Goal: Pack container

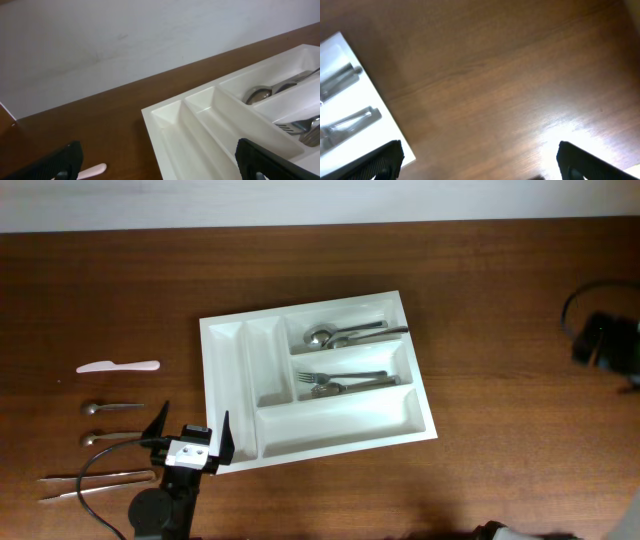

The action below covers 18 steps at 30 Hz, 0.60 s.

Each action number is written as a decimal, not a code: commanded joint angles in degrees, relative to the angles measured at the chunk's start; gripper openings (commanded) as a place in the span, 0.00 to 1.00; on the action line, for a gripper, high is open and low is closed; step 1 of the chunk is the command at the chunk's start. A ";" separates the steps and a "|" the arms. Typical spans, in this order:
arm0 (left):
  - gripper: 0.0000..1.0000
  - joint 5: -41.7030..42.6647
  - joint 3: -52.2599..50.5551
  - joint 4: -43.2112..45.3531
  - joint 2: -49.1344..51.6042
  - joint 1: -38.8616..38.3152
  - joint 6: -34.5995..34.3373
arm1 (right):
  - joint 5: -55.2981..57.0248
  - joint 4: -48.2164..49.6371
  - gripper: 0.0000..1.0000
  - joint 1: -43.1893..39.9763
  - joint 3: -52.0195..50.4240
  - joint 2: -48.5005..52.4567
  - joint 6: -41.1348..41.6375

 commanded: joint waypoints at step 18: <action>0.99 -0.63 -0.42 0.04 -0.39 0.28 -0.13 | -11.13 31.43 0.99 -0.81 -35.41 -15.80 -15.26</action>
